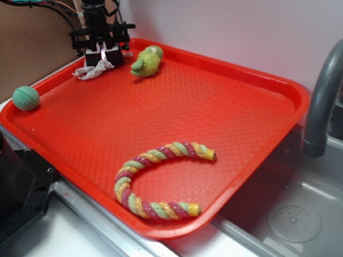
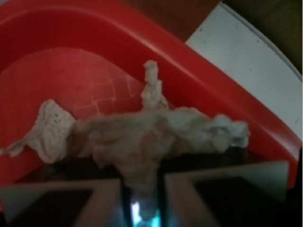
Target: Grab the white paper.
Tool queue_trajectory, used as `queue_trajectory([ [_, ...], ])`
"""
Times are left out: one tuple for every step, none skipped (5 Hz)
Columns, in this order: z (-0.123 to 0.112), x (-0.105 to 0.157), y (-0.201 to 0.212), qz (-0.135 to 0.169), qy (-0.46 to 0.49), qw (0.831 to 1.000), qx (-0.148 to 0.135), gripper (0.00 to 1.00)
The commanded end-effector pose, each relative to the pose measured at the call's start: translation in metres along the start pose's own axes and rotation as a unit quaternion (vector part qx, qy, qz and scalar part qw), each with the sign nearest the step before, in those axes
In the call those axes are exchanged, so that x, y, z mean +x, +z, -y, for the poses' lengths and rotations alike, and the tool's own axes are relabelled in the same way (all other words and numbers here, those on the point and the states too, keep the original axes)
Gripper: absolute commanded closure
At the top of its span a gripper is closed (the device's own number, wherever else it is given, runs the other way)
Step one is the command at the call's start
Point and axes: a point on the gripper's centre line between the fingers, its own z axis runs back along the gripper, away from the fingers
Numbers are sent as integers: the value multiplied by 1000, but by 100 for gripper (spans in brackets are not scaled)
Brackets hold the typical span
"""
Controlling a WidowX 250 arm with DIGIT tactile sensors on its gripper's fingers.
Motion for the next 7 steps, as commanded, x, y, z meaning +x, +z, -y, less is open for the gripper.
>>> queue_trajectory([
  [41,-38,25,58,-175,982,-26,100],
  [10,-111,79,35,-296,951,-84,100],
  [-38,-157,122,61,-384,914,-113,100],
  [-73,-194,169,62,-431,892,-125,100],
  [-85,-202,220,45,-442,887,-124,100],
  [-77,-209,221,51,-453,883,-110,100],
  [-74,-212,216,44,-453,885,-95,100],
])
